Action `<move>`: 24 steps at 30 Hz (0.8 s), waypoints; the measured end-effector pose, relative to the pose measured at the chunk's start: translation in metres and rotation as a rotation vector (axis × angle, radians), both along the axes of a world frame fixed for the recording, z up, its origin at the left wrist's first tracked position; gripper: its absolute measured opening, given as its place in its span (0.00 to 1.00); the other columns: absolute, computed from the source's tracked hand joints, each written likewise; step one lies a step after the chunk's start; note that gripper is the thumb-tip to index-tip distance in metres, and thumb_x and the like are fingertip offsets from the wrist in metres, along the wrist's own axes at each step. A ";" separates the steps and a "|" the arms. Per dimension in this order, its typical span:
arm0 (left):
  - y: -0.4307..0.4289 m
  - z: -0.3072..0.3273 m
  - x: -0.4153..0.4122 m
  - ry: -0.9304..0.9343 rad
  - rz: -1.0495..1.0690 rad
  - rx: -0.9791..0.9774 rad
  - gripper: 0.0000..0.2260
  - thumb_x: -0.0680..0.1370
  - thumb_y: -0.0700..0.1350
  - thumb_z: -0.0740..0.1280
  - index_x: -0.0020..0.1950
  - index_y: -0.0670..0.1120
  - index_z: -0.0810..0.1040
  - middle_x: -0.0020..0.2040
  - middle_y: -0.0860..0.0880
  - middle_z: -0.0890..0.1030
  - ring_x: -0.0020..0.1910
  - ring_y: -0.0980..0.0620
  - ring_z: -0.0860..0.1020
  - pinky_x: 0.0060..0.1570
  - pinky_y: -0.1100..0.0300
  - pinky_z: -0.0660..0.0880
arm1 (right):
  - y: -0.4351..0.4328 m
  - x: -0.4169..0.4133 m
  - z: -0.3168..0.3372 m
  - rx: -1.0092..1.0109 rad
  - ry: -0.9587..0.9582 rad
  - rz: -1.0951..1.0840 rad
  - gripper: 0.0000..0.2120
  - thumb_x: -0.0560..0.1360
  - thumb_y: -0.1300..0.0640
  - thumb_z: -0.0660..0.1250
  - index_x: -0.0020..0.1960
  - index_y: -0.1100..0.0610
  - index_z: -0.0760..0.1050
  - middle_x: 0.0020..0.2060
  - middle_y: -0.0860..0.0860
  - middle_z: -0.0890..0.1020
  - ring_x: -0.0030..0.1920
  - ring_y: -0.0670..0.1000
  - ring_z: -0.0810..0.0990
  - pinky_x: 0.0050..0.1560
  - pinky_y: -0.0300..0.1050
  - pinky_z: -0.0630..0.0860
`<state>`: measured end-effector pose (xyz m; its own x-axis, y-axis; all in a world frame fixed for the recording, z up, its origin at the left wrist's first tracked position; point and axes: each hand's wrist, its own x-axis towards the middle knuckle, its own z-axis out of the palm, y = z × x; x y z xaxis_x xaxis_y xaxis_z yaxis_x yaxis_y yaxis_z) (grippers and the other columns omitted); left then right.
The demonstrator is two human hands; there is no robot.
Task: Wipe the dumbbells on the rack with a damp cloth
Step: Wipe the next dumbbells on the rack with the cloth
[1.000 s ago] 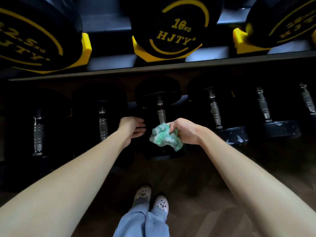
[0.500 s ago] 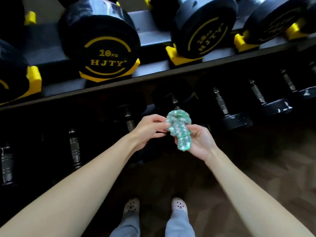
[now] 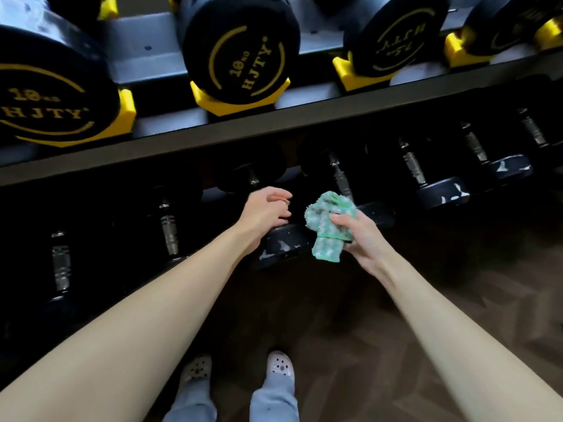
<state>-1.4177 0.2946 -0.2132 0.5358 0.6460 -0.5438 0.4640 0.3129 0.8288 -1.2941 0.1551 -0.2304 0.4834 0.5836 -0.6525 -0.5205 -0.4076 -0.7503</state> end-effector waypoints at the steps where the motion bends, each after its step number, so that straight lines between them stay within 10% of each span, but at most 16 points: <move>1: 0.004 -0.006 0.000 0.026 0.065 0.023 0.14 0.76 0.31 0.58 0.56 0.42 0.76 0.52 0.45 0.77 0.42 0.54 0.77 0.43 0.62 0.77 | -0.001 0.003 -0.005 -0.057 -0.079 0.008 0.11 0.73 0.61 0.68 0.54 0.54 0.72 0.51 0.53 0.80 0.49 0.50 0.81 0.49 0.47 0.77; 6: 0.012 -0.052 -0.033 0.320 0.083 0.264 0.20 0.73 0.29 0.54 0.57 0.44 0.76 0.57 0.46 0.78 0.61 0.47 0.74 0.63 0.58 0.69 | -0.001 -0.003 -0.048 -0.333 -0.459 0.223 0.15 0.73 0.62 0.65 0.58 0.54 0.71 0.53 0.53 0.78 0.52 0.51 0.77 0.50 0.44 0.73; 11: 0.001 -0.086 -0.061 0.427 -0.050 0.281 0.28 0.73 0.26 0.52 0.69 0.45 0.70 0.69 0.45 0.71 0.70 0.48 0.66 0.62 0.63 0.63 | -0.002 -0.017 -0.085 -0.622 -0.853 0.253 0.14 0.77 0.61 0.60 0.62 0.55 0.73 0.54 0.55 0.79 0.56 0.59 0.75 0.52 0.45 0.68; 17: -0.001 -0.111 -0.068 0.404 0.002 0.289 0.25 0.74 0.27 0.51 0.63 0.45 0.76 0.66 0.45 0.74 0.61 0.50 0.73 0.52 0.66 0.70 | 0.011 -0.014 -0.126 -0.668 -0.774 0.282 0.11 0.77 0.63 0.58 0.56 0.59 0.74 0.54 0.58 0.79 0.56 0.60 0.75 0.46 0.43 0.63; 24: 0.006 -0.118 -0.066 0.404 0.039 0.317 0.24 0.74 0.27 0.51 0.59 0.42 0.79 0.62 0.44 0.78 0.65 0.47 0.72 0.68 0.51 0.67 | 0.038 0.002 -0.141 -0.571 -0.510 0.268 0.20 0.77 0.66 0.54 0.65 0.52 0.71 0.58 0.58 0.78 0.58 0.60 0.75 0.60 0.51 0.71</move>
<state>-1.4837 0.3010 -0.3313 0.2957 0.8276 -0.4771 0.7599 0.0988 0.6424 -1.2922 0.1933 -0.3716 0.6929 0.3653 -0.6216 -0.0012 -0.8616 -0.5076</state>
